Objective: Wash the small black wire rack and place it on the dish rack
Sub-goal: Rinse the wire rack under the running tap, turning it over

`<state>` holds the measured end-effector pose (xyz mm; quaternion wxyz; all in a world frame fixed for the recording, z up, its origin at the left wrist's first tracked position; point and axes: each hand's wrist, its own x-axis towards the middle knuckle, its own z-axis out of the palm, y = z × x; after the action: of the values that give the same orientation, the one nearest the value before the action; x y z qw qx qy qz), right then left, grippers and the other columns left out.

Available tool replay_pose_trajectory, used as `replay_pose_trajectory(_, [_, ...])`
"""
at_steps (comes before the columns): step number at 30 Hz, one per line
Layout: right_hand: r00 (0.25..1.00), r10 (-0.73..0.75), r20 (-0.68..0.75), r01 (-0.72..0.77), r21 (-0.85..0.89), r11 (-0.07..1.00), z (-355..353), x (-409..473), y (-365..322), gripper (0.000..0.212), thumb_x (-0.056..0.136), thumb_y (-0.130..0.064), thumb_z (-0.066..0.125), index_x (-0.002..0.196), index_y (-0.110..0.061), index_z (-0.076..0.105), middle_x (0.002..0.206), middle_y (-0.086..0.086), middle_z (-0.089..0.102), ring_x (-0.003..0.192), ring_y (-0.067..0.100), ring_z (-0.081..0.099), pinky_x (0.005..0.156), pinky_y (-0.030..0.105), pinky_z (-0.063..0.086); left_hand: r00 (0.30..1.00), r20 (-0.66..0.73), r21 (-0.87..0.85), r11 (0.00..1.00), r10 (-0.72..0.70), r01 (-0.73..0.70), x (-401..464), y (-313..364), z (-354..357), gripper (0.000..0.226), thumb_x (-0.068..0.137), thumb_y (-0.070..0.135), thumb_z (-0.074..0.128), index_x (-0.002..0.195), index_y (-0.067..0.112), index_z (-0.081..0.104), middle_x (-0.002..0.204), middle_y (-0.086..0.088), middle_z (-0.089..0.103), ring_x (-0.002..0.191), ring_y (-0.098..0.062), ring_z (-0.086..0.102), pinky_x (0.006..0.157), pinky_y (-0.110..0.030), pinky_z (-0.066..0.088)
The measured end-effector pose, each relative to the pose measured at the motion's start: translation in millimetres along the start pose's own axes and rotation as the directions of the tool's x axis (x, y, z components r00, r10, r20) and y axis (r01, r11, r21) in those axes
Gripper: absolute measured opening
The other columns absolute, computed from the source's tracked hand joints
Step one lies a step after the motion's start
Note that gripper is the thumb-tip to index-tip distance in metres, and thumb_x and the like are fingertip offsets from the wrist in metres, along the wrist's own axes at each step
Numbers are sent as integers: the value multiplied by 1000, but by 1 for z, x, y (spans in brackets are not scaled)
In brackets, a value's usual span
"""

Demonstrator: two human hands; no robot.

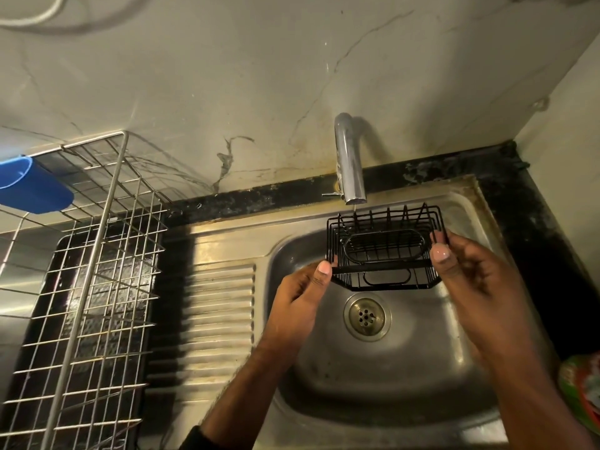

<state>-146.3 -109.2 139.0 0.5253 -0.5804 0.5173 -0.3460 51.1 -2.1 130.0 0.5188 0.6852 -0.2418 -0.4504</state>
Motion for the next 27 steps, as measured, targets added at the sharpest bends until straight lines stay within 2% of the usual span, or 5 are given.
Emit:
replay_pose_trajectory(5, [999,-30,-14,30,-2,1000,-6,-2,3,31,80,-50,71,110,-44,68,109,-19,73,106,1,67,92,31,51,999,28,-45,999,-26,27,8,1,4,25,99,33,53,100,22,75,93,14,79,90,3,71,77,-11,52])
replay_pose_trajectory(8, [999,-45,-29,45,-28,999,-11,-2,2,27,78,-51,72,104,-44,69,105,-13,74,101,7,69,90,33,54,999,3,-54,997,-52,52,12,-7,7,51,89,59,58,117,20,75,121,-2,74,111,-9,69,97,-25,54])
replay_pose_trajectory(10, [998,-50,-41,49,-23,999,-13,-3,2,27,78,-49,73,104,-41,70,103,-10,74,99,12,70,90,36,55,997,-37,-56,996,-65,63,14,-12,8,66,83,71,60,122,20,73,131,-2,68,118,-13,66,106,-33,50])
replay_pose_trajectory(14, [998,-43,-37,42,-30,999,-15,-5,2,30,77,-52,72,104,-39,71,106,-8,74,101,12,69,91,37,56,996,-56,-86,994,-68,64,16,-13,10,67,85,66,62,125,12,70,131,-8,68,122,-18,65,104,-30,51])
replay_pose_trajectory(27, [999,-46,-8,45,-69,997,-12,-11,3,29,77,-52,73,101,-36,71,104,-7,73,97,11,69,90,34,55,990,-86,-109,989,-111,101,16,-13,4,80,71,76,66,124,17,71,133,-5,67,120,-17,67,113,-47,45])
